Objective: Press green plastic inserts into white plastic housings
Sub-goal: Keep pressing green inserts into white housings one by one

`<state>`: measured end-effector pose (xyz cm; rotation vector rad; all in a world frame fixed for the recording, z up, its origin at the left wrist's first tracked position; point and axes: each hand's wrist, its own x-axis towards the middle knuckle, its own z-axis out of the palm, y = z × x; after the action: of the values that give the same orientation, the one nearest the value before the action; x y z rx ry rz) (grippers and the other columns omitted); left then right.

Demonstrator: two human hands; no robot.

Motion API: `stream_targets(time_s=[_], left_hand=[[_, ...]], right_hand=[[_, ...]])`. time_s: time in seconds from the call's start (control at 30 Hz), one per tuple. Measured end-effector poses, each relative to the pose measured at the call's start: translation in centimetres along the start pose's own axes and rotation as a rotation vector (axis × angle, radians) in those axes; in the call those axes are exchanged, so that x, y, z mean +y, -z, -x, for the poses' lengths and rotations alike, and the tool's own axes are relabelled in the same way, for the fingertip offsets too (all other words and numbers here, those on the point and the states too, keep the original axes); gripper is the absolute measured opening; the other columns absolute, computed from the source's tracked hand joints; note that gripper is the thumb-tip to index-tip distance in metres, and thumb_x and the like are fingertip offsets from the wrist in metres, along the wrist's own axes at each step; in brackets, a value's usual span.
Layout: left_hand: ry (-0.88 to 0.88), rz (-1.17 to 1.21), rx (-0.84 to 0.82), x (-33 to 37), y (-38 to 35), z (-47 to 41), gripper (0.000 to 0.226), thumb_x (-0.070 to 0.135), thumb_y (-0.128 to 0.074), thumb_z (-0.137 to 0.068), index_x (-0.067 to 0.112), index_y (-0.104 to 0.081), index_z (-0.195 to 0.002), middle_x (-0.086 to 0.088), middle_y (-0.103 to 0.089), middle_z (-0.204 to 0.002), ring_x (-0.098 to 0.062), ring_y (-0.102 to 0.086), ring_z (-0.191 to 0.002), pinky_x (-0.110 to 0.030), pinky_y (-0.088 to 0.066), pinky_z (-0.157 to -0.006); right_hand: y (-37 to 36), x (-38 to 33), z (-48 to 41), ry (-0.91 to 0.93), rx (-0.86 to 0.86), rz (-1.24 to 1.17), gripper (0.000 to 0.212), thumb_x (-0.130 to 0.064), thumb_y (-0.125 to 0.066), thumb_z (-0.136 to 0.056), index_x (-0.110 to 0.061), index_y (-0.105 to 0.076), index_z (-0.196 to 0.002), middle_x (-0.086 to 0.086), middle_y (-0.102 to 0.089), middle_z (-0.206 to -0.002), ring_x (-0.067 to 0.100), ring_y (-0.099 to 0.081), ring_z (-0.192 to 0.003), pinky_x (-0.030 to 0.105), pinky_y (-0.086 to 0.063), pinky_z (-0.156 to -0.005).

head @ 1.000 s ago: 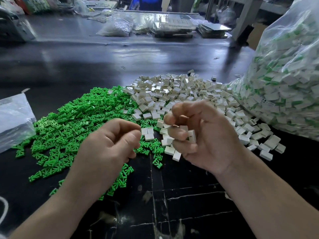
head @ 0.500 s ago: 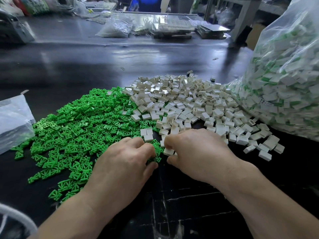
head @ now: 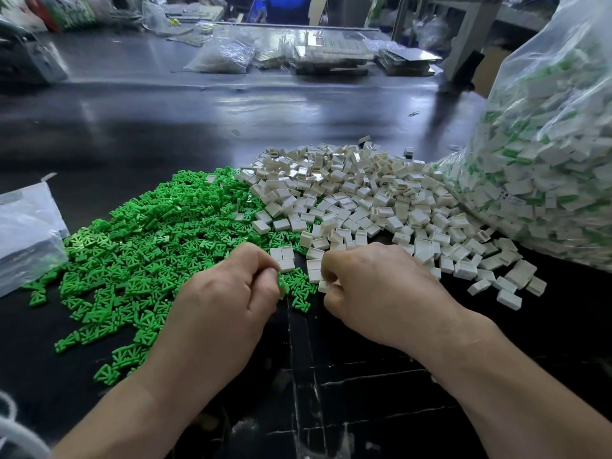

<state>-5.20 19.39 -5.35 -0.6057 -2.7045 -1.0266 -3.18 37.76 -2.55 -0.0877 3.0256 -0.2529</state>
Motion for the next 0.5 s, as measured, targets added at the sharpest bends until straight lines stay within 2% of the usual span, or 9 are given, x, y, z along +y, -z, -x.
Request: stream_targets(time_s=[0.1, 0.2, 0.27, 0.37, 0.5], left_hand=[[0.113, 0.257, -0.024, 0.2, 0.2, 0.2, 0.008, 0.036, -0.050, -0.087, 0.039, -0.057, -0.089, 0.016, -0.069, -0.080, -0.002, -0.067, -0.067, -0.019, -0.052, -0.062], [0.160, 0.363, -0.067, 0.5, 0.4, 0.2, 0.015, 0.033, -0.060, -0.084, 0.045, -0.060, -0.094, 0.013, -0.070, -0.084, -0.007, -0.068, -0.072, -0.019, -0.053, -0.066], [0.194, 0.460, -0.077, 0.5, 0.3, 0.1, 0.021, 0.019, -0.066, -0.085, 0.039, -0.066, -0.092, 0.010, -0.071, -0.083, -0.008, -0.069, -0.071, -0.013, -0.052, -0.062], [0.240, 0.622, -0.099, 0.5, 0.4, 0.0, 0.028, 0.001, -0.067, -0.085, 0.029, -0.073, -0.086, 0.001, -0.073, -0.080, -0.012, -0.070, -0.068, -0.009, -0.050, -0.057], [0.264, 0.775, -0.104, 0.4, 0.3, -0.2, 0.027, 0.002, -0.068, -0.083, 0.028, -0.075, -0.085, -0.006, -0.074, -0.080, -0.017, -0.073, -0.073, -0.014, -0.054, -0.061]], right_hand=[[-0.2, 0.0, 0.1, 0.043, -0.013, 0.027, 0.017, -0.030, -0.053, -0.093, -0.025, -0.052, -0.109, -0.004, -0.058, -0.099, 0.023, -0.052, -0.086, 0.033, -0.035, -0.068], [-0.7, -0.1, 0.0, 0.065, 0.007, 0.056, 0.021, -0.038, -0.055, -0.095, -0.026, -0.050, -0.111, -0.003, -0.057, -0.101, 0.024, -0.053, -0.087, 0.035, -0.035, -0.068], [-1.0, -0.1, -0.3, 0.052, 0.017, 0.060, 0.025, -0.043, -0.055, -0.097, -0.026, -0.052, -0.115, -0.004, -0.058, -0.103, 0.024, -0.055, -0.090, 0.035, -0.037, -0.067], [-1.2, 0.0, -0.6, 0.067, 0.066, 0.047, 0.007, -0.032, -0.051, -0.100, -0.025, -0.050, -0.099, -0.004, -0.059, -0.098, 0.022, -0.053, -0.083, 0.034, -0.037, -0.063], [-1.4, 0.2, -0.6, 0.104, 0.133, 0.012, 0.010, -0.030, -0.046, -0.099, -0.023, -0.047, -0.093, -0.004, -0.058, -0.092, 0.020, -0.054, -0.079, 0.034, -0.040, -0.063]])
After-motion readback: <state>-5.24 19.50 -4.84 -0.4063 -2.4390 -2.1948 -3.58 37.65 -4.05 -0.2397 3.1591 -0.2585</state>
